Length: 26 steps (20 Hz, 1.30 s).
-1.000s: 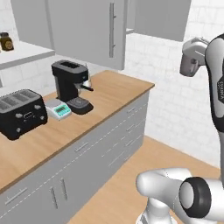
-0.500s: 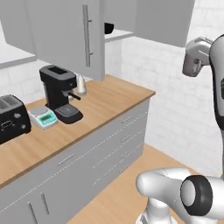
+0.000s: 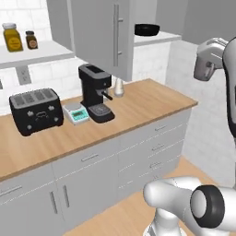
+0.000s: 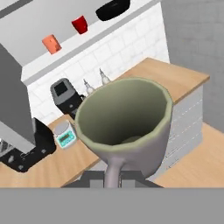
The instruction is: Gather all objects into one cabinet and sort the glasses and bowls to opposite sides.
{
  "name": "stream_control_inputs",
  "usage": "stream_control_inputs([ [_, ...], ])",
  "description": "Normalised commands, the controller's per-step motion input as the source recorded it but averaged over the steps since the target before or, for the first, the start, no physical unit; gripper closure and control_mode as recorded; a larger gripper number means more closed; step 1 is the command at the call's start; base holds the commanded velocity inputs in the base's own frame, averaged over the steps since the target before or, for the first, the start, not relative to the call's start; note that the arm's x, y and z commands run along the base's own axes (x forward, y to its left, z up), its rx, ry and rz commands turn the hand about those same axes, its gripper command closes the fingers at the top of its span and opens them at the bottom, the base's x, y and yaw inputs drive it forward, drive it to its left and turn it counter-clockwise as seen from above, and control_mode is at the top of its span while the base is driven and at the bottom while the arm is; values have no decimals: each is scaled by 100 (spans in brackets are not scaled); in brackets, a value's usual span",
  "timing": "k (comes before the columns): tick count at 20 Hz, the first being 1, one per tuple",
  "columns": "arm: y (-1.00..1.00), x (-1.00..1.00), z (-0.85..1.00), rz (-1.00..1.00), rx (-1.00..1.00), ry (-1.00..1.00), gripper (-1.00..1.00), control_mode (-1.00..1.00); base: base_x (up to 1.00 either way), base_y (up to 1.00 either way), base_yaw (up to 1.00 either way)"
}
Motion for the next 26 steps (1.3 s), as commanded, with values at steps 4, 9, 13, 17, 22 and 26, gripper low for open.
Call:
stream_control_inputs([
  [4, 0, 0, 0, 0, 0, 0, 100, 100, 40, -79, 35],
  [9, 0, 0, 0, 0, 0, 0, 100, 100, 45, -47, 37],
  [13, 0, 0, 0, 0, 0, 0, 100, 100, 52, -21, 37],
  [17, 0, 0, 0, 0, 0, 0, 100, 100, 51, -48, 29],
  [22, 0, 0, 0, 0, 0, 0, 100, 100, 48, -47, 21],
  [26, 0, 0, 0, 0, 0, 0, 100, 100, 59, -23, 12],
])
